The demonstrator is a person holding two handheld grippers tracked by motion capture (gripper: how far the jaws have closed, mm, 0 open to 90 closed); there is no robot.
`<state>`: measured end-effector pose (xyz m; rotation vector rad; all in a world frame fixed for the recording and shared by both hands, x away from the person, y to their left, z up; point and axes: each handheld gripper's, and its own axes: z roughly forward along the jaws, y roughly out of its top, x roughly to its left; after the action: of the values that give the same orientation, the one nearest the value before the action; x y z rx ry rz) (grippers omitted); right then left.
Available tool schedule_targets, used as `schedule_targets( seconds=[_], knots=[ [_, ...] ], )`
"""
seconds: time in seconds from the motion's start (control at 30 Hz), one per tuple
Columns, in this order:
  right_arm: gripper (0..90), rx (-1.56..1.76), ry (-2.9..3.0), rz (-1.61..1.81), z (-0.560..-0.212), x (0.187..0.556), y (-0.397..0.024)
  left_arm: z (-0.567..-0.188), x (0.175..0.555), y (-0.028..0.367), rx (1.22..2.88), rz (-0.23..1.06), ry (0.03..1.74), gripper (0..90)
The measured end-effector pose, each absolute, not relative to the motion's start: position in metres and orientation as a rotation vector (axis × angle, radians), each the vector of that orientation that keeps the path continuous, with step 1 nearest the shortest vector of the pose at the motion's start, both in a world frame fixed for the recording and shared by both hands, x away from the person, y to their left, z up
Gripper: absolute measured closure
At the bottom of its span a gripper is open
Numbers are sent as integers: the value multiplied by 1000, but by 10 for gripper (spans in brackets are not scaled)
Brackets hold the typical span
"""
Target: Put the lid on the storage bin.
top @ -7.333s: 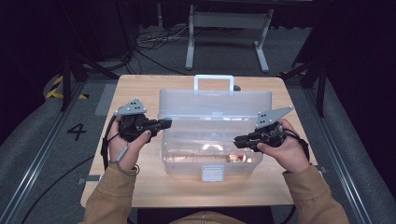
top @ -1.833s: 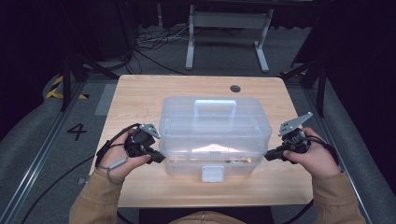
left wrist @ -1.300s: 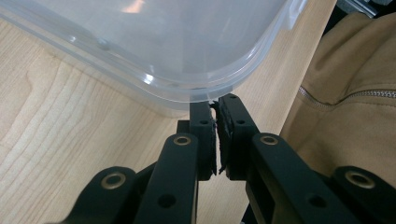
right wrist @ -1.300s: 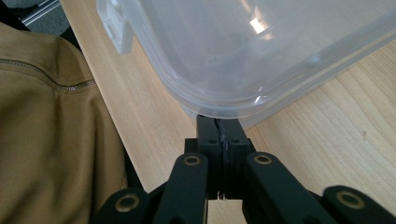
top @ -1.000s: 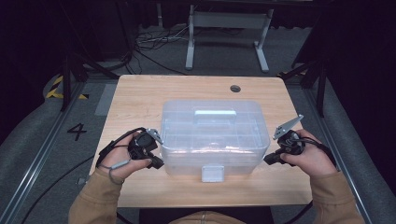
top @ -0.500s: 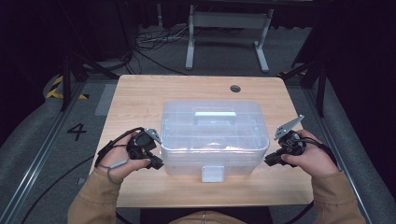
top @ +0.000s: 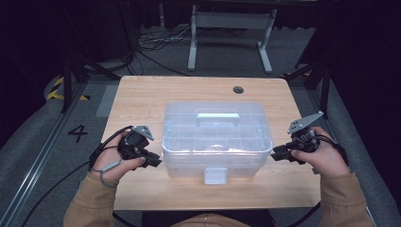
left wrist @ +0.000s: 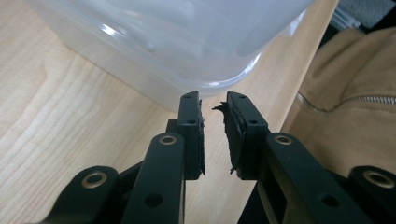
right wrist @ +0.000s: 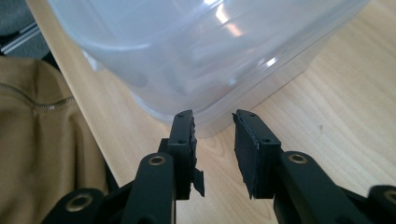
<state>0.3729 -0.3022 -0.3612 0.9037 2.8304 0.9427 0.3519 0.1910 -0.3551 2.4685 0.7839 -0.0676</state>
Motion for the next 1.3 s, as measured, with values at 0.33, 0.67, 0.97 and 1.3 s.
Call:
schedule_targets(
  seconds=[0.33,0.67,0.97,1.3],
  knots=[
    [599,980,2632,1052,-355,377,-319,-353,356,206,2363,14,875,771],
    [585,1098,2484,1116,-362,381,-343,-359,369,219,2250,94,981,761],
    [562,1140,2412,1134,-373,389,-354,-372,379,234,2179,176,1050,723],
    [549,1182,2363,1129,-395,404,-363,-397,392,244,2122,213,1088,658]
  ],
)
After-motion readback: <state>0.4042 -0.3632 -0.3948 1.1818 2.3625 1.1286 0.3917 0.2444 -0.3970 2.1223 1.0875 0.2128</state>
